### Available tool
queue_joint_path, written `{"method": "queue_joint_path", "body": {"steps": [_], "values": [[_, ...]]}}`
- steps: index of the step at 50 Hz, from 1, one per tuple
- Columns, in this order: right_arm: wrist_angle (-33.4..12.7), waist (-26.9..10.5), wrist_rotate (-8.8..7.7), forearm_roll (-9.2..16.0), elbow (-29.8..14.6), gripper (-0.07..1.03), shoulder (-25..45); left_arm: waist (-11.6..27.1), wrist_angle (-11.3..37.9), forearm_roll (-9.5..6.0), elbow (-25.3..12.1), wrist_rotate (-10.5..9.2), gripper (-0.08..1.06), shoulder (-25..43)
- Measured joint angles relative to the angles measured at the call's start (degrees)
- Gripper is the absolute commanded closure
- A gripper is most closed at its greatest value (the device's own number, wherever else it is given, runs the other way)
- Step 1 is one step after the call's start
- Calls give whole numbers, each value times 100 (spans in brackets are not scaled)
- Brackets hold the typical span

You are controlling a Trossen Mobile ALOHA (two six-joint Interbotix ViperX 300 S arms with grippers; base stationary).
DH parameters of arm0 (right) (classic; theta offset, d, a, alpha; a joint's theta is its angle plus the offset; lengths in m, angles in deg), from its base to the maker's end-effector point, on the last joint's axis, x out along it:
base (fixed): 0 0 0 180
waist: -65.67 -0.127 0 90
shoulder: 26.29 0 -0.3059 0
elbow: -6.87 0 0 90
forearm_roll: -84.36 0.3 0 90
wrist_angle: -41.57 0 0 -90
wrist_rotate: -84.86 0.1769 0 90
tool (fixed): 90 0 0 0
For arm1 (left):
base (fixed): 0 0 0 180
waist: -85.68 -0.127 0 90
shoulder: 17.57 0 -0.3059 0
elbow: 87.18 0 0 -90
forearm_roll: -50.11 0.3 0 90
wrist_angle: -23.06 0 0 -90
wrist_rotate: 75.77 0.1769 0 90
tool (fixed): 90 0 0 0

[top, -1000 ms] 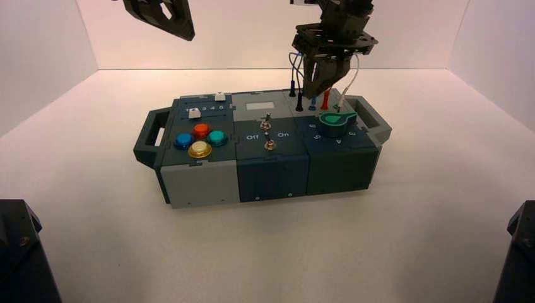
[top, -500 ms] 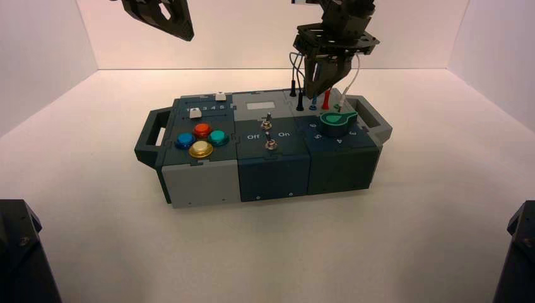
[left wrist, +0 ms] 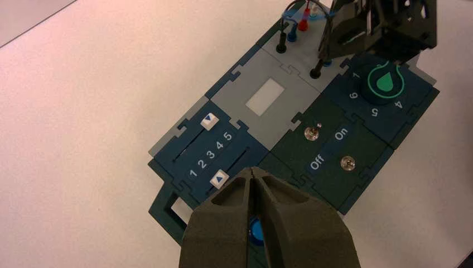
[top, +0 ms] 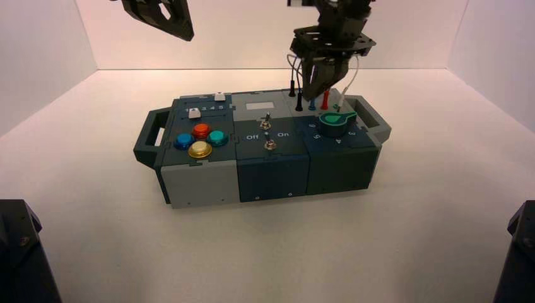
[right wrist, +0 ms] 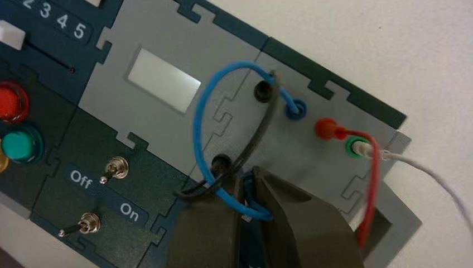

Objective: Insert the blue wire.

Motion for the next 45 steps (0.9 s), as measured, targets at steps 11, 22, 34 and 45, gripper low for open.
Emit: {"method": "queue_joint_path", "body": {"steps": [11,22,34,45], "values": [[-18,-9,0,0,-26,99,44,0,-9,0,0,0,101,0],[-35,-9,0,0,-44,99,105,0,-9,0,0,0,101,0],[-149,-9,-9,0,-141,97,185,-53,-26,9,35,0,101,-105],[-396,-9,0,-18,-211,85,132,-237,-97,0,97,0,101,-246]]}}
